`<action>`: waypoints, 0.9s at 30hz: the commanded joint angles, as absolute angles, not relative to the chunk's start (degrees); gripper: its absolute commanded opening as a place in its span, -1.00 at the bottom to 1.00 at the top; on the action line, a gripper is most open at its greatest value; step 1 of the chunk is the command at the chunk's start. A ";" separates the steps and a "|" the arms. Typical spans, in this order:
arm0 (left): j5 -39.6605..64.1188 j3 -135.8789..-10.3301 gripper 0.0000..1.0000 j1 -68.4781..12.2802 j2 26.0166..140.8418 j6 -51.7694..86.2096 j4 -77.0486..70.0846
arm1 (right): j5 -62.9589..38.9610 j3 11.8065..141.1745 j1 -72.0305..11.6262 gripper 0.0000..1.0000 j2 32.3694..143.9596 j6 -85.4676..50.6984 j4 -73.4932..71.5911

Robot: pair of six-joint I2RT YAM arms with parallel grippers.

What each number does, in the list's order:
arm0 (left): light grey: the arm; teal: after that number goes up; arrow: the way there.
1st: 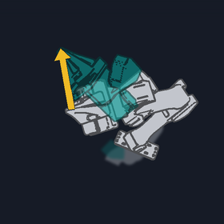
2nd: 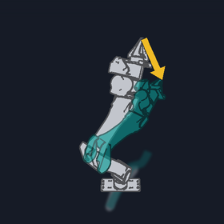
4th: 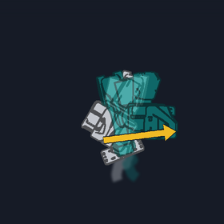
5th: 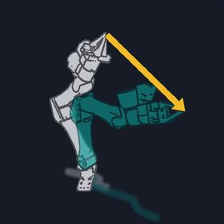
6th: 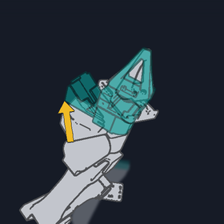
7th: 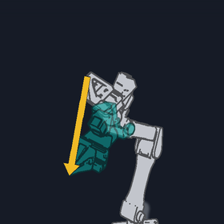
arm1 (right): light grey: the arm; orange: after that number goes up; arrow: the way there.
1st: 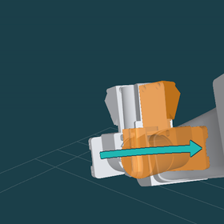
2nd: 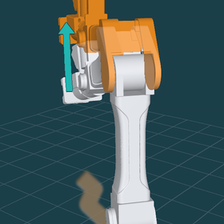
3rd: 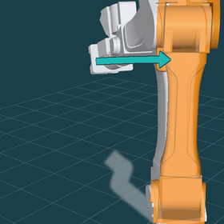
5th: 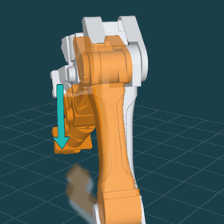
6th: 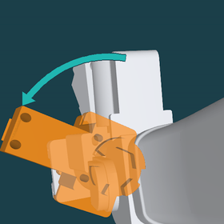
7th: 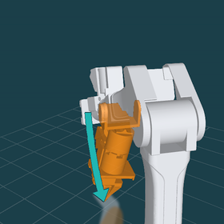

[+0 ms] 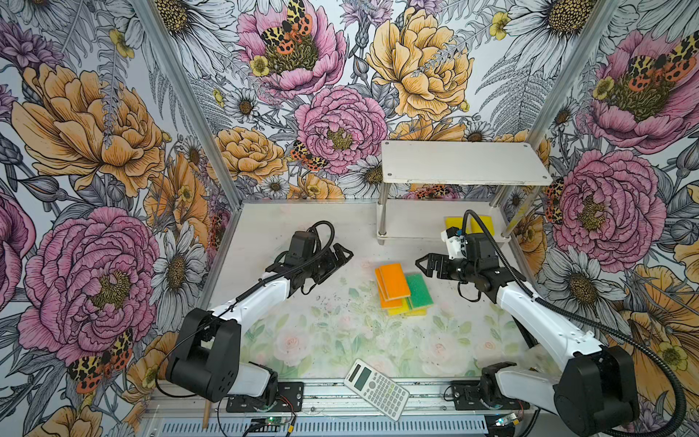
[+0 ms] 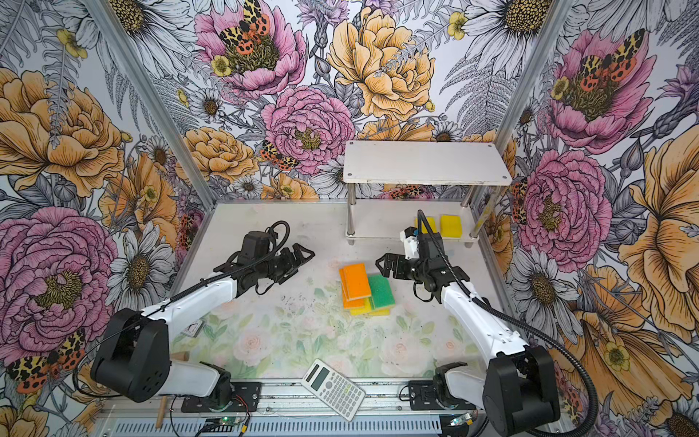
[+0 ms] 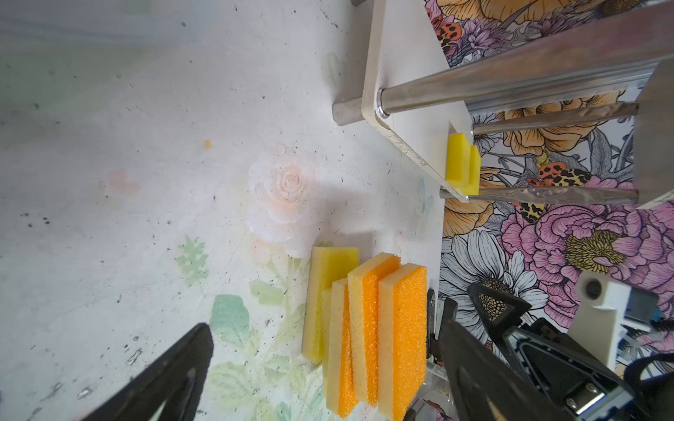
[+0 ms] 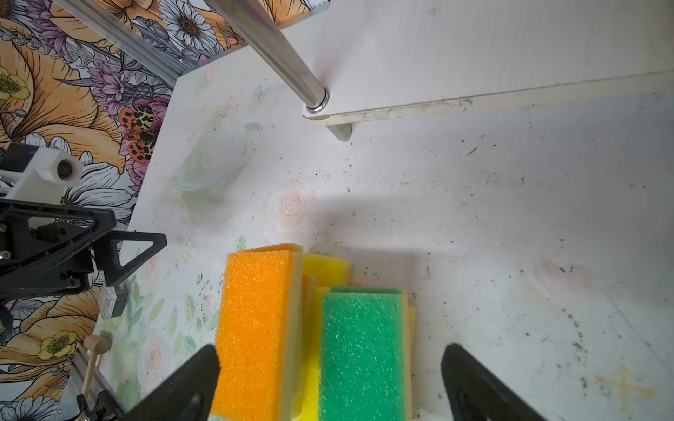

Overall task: Arrange cleaning sponges on a shelf
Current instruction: Pick up a cleaning sponge from several cleaning sponges.

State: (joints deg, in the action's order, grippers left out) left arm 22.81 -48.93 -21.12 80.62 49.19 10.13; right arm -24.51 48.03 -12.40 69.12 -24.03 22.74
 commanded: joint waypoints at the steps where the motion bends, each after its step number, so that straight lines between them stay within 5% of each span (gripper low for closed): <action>1: 24.53 -47.59 0.98 -21.84 80.25 51.20 7.50 | -25.14 48.07 -13.64 0.93 68.34 -25.12 22.85; 27: 26.81 -42.98 0.98 -20.02 80.84 53.33 1.22 | -11.22 51.26 -31.61 0.77 68.89 -28.13 27.01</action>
